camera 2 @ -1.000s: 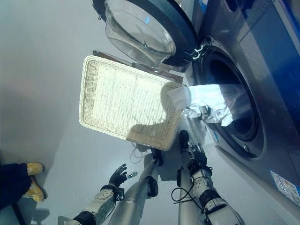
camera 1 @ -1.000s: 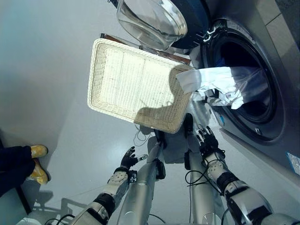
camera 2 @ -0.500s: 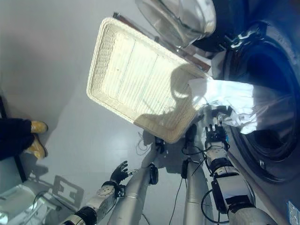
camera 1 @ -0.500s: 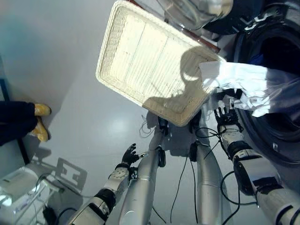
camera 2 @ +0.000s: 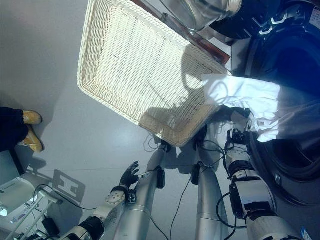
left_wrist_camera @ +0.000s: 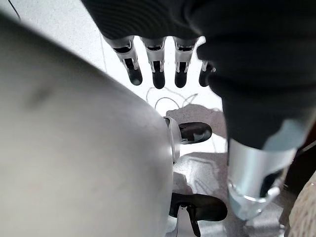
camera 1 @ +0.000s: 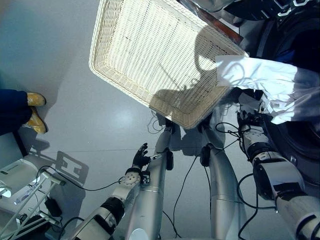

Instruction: Put the clothes into the washing machine.

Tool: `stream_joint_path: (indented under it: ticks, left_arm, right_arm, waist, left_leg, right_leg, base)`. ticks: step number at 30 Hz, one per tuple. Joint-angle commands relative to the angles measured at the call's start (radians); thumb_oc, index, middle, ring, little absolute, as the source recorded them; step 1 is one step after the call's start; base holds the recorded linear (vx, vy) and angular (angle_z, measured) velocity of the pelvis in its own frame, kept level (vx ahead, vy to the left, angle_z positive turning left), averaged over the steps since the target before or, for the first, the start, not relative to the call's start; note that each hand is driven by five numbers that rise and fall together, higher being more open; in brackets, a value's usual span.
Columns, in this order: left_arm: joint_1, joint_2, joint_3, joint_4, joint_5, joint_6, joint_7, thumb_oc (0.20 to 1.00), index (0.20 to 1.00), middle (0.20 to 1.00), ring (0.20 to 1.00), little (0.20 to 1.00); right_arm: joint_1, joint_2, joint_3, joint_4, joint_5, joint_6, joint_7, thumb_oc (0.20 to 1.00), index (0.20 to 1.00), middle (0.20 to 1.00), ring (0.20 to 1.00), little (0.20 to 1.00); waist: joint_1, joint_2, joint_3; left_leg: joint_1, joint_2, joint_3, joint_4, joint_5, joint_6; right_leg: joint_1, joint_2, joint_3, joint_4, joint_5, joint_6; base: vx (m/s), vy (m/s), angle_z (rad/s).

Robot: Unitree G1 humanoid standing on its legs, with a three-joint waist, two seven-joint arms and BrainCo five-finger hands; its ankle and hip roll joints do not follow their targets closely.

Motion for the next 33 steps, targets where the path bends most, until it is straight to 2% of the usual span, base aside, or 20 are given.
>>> stream_joint_path:
  ticks: [1, 2, 7, 9, 10, 12, 14, 16, 17, 19, 23, 29, 30, 31, 32, 33]
  left_arm:
    - [0.028, 0.02, -0.043, -0.039, -0.025, 0.014, 0.026, 1.0, 1.0, 1.0, 1.0, 1.0]
    - [0.029, 0.031, -0.048, -0.062, -0.031, 0.022, 0.035, 1.0, 1.0, 1.0, 1.0, 1.0]
    - [0.027, 0.053, -0.042, -0.094, -0.04, 0.037, 0.036, 1.0, 1.0, 1.0, 1.0, 1.0]
    - [0.023, 0.072, -0.032, -0.115, -0.048, 0.051, 0.031, 1.0, 1.0, 1.0, 1.0, 1.0]
    - [0.023, 0.087, -0.028, -0.125, -0.05, 0.059, 0.026, 1.0, 1.0, 1.0, 1.0, 1.0]
    - [0.023, 0.09, -0.026, -0.127, -0.051, 0.061, 0.025, 1.0, 1.0, 1.0, 1.0, 1.0]
    - [0.029, 0.113, -0.005, -0.133, -0.048, 0.063, 0.007, 1.0, 1.0, 1.0, 1.0, 1.0]
    - [0.03, 0.116, -0.003, -0.134, -0.048, 0.063, 0.006, 1.0, 1.0, 1.0, 1.0, 1.0]
    - [0.032, 0.134, 0.009, -0.136, -0.051, 0.063, -0.006, 1.0, 1.0, 1.0, 1.0, 1.0]
    - [0.035, 0.144, 0.016, -0.137, -0.048, 0.063, -0.014, 1.0, 1.0, 1.0, 1.0, 1.0]
    - [0.055, 0.175, 0.043, -0.138, -0.043, 0.047, -0.038, 1.0, 1.0, 1.0, 1.0, 1.0]
    - [0.073, 0.188, 0.061, -0.138, -0.042, 0.038, -0.049, 1.0, 1.0, 1.0, 1.0, 1.0]
    - [0.076, 0.188, 0.061, -0.139, -0.042, 0.037, -0.048, 1.0, 1.0, 1.0, 1.0, 1.0]
    - [0.078, 0.19, 0.062, -0.138, -0.047, 0.035, -0.05, 1.0, 1.0, 1.0, 1.0, 1.0]
    - [0.085, 0.187, 0.066, -0.132, -0.046, 0.028, -0.052, 1.0, 1.0, 1.0, 1.0, 1.0]
    - [0.087, 0.187, 0.066, -0.13, -0.046, 0.025, -0.054, 1.0, 1.0, 1.0, 1.0, 1.0]
  right_arm:
    - [0.033, -0.065, 0.006, -0.022, -0.044, -0.074, 0.072, 1.0, 1.0, 1.0, 1.0, 1.0]
    - [0.018, -0.078, 0.011, -0.046, -0.082, -0.096, 0.116, 1.0, 1.0, 1.0, 1.0, 1.0]
    - [0.004, -0.099, 0.038, -0.103, -0.227, -0.105, 0.171, 1.0, 1.0, 1.0, 1.0, 1.0]
    - [0.001, -0.114, 0.059, -0.14, -0.315, -0.108, 0.204, 1.0, 1.0, 1.0, 1.0, 1.0]
    - [0.004, -0.128, 0.075, -0.158, -0.409, -0.119, 0.216, 1.0, 1.0, 1.0, 1.0, 1.0]
    - [0.004, -0.131, 0.079, -0.165, -0.425, -0.118, 0.219, 1.0, 1.0, 1.0, 1.0, 1.0]
    - [0.009, -0.168, 0.12, -0.192, -0.571, -0.096, 0.267, 1.0, 1.0, 1.0, 1.0, 1.0]
    - [0.009, -0.17, 0.124, -0.195, -0.581, -0.095, 0.266, 1.0, 1.0, 1.0, 1.0, 1.0]
    - [0.019, -0.193, 0.155, -0.223, -0.634, -0.086, 0.289, 1.0, 1.0, 1.0, 1.0, 1.0]
    - [0.027, -0.202, 0.163, -0.239, -0.643, -0.081, 0.302, 1.0, 1.0, 1.0, 1.0, 1.0]
    - [0.073, -0.233, 0.189, -0.344, -0.601, -0.075, 0.399, 1.0, 1.0, 1.0, 1.0, 1.0]
    - [0.113, -0.243, 0.204, -0.465, -0.56, -0.12, 0.472, 1.0, 1.0, 1.0, 1.0, 1.0]
    - [0.116, -0.245, 0.203, -0.479, -0.546, -0.125, 0.485, 0.944, 0.944, 0.944, 0.944, 0.944]
    - [0.118, -0.247, 0.202, -0.488, -0.518, -0.126, 0.504, 0.592, 0.592, 0.592, 0.592, 0.592]
    - [0.122, -0.246, 0.193, -0.505, -0.465, -0.122, 0.536, 0.2, 0.2, 0.2, 0.2, 0.2]
    - [0.123, -0.245, 0.188, -0.511, -0.442, -0.121, 0.547, 0.2, 0.2, 0.2, 0.2, 0.2]
  waist:
    - [0.002, 0.127, -0.004]
    - [0.003, 0.129, -0.004]
    - [0.002, 0.128, -0.004]
    - [0.001, 0.124, -0.004]
    - [0.001, 0.119, -0.004]
    - [0.001, 0.118, -0.004]
    - [0.001, 0.106, -0.004]
    - [0.0, 0.104, -0.004]
    - [-0.002, 0.097, -0.004]
    - [-0.003, 0.092, -0.004]
    - [-0.011, 0.07, -0.004]
    - [-0.023, 0.06, -0.004]
    - [-0.024, 0.06, -0.004]
    - [-0.025, 0.06, -0.004]
    - [-0.027, 0.061, -0.004]
    - [-0.027, 0.062, -0.004]
  left_leg:
    - [-0.029, -0.015, 0.022, 0.01, 0.032, -0.013]
    - [-0.034, -0.013, 0.024, 0.003, 0.035, -0.015]
    - [-0.041, -0.012, 0.027, -0.014, 0.041, -0.019]
    - [-0.043, -0.011, 0.027, -0.023, 0.044, -0.02]
    - [-0.043, -0.011, 0.026, -0.028, 0.047, -0.021]
    - [-0.043, -0.011, 0.025, -0.029, 0.047, -0.021]
    - [-0.042, -0.008, 0.023, -0.037, 0.051, -0.022]
    - [-0.042, -0.008, 0.023, -0.038, 0.052, -0.022]
    - [-0.043, -0.006, 0.025, -0.04, 0.054, -0.023]
    - [-0.044, -0.005, 0.024, -0.038, 0.054, -0.023]
    - [-0.044, 0.0, 0.025, -0.041, 0.056, -0.022]
    - [-0.042, 0.006, 0.03, -0.052, 0.058, -0.024]
    - [-0.041, 0.007, 0.031, -0.055, 0.059, -0.024]
    - [-0.04, 0.007, 0.032, -0.057, 0.059, -0.024]
    - [-0.035, 0.007, 0.033, -0.06, 0.059, -0.024]
    - [-0.033, 0.007, 0.033, -0.061, 0.059, -0.024]
  right_leg:
    - [-0.006, 0.031, 0.049, 0.123, -0.06, 0.117]
    - [-0.011, 0.03, 0.049, 0.116, -0.056, 0.119]
    - [-0.018, 0.031, 0.05, 0.096, -0.045, 0.123]
    - [-0.021, 0.031, 0.048, 0.082, -0.037, 0.125]
    - [-0.021, 0.031, 0.046, 0.075, -0.031, 0.127]
    - [-0.02, 0.032, 0.046, 0.072, -0.029, 0.127]
    - [-0.015, 0.034, 0.04, 0.056, -0.019, 0.13]
    - [-0.015, 0.034, 0.04, 0.054, -0.018, 0.131]
    - [-0.014, 0.034, 0.037, 0.046, -0.011, 0.132]
    - [-0.014, 0.034, 0.035, 0.046, -0.009, 0.133]
    - [-0.01, 0.035, 0.03, 0.034, 0.0, 0.138]
    - [-0.011, 0.036, 0.035, 0.02, 0.009, 0.145]
    - [-0.011, 0.037, 0.037, 0.018, 0.008, 0.145]
    - [-0.01, 0.038, 0.038, 0.017, 0.008, 0.146]
    - [-0.007, 0.039, 0.04, 0.016, 0.007, 0.147]
    - [-0.006, 0.039, 0.04, 0.015, 0.007, 0.147]
  base:
    - [0.0, 0.0, 0.0]
    - [0.0, 0.0, 0.0]
    - [0.0, 0.0, 0.0]
    - [0.0, 0.0, 0.0]
    - [0.0, 0.0, 0.0]
    - [0.0, 0.0, 0.0]
    - [0.0, 0.0, 0.0]
    - [0.0, 0.0, 0.0]
    - [0.0, 0.0, 0.0]
    - [0.0, 0.0, 0.0]
    - [0.0, 0.0, 0.0]
    - [0.0, 0.0, 0.0]
    - [-0.01, 0.033, -0.04]
    - [0.0, 0.035, -0.05]
    - [0.0, 0.031, -0.04]
    - [0.0, 0.031, -0.05]
